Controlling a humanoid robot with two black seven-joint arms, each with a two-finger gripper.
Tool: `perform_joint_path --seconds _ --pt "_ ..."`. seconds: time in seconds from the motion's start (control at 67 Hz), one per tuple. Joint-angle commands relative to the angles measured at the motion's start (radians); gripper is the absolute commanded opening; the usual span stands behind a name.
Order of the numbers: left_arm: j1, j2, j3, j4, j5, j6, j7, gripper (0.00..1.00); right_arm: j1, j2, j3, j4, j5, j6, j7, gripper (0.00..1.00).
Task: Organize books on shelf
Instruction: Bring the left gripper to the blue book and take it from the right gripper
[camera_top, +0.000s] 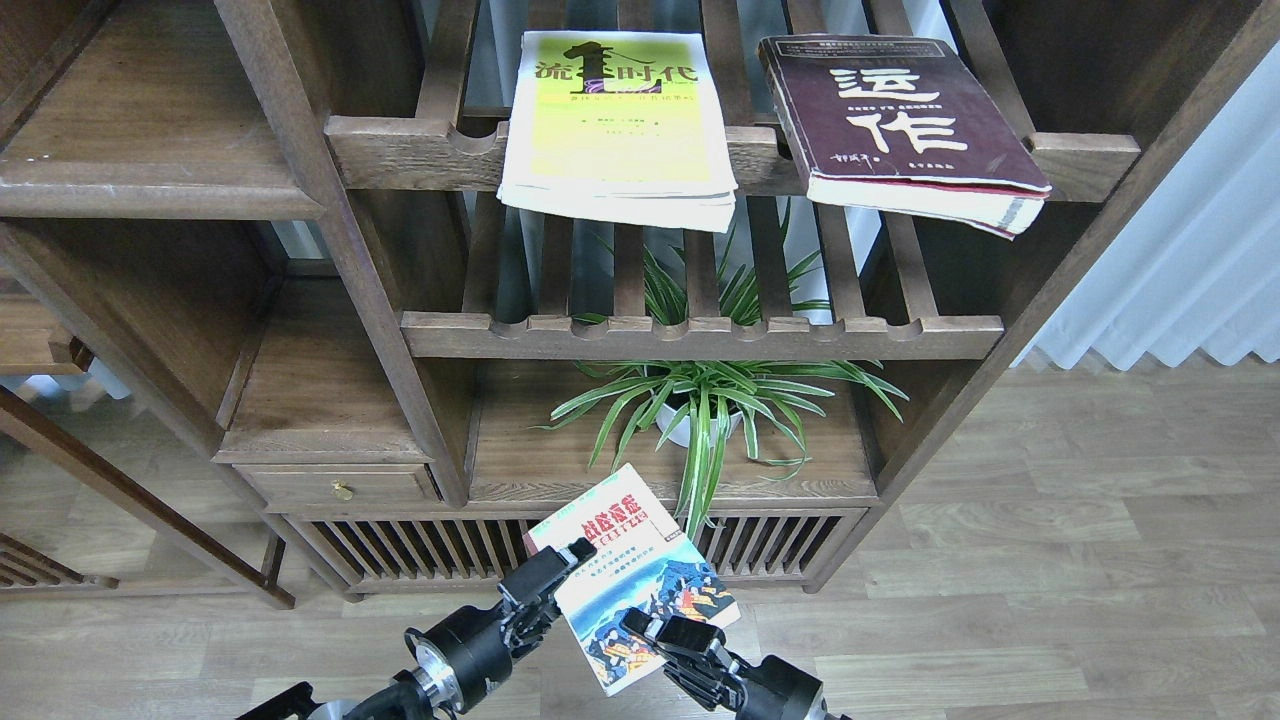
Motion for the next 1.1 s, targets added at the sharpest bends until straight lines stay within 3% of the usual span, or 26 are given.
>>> perform_joint_path --seconds 0.0,0.239,0.746,0.955,1.074,1.089 --pt "-0.007 0.000 0.013 -0.029 -0.002 0.000 -0.002 1.00 0.000 0.000 -0.002 0.001 0.001 0.000 0.000 0.04" --pt "-0.026 0.000 0.013 -0.038 -0.003 0.000 -0.057 1.00 0.000 0.000 -0.003 0.010 0.001 0.000 0.000 0.04" --pt "-0.092 0.000 0.014 -0.041 -0.037 0.000 -0.060 0.98 -0.001 0.000 -0.045 0.096 0.009 0.000 0.000 0.04" --pt "-0.092 0.000 0.019 -0.039 -0.043 0.000 -0.067 0.72 0.000 0.000 -0.052 0.098 0.010 0.000 0.000 0.04" --pt "-0.092 0.000 0.074 -0.035 -0.124 0.000 -0.080 0.46 0.000 0.000 -0.054 0.096 0.010 0.000 0.000 0.05" --pt "-0.092 0.000 0.094 -0.032 -0.149 0.000 -0.080 0.38 0.000 0.000 -0.052 0.096 0.010 0.000 0.000 0.05"
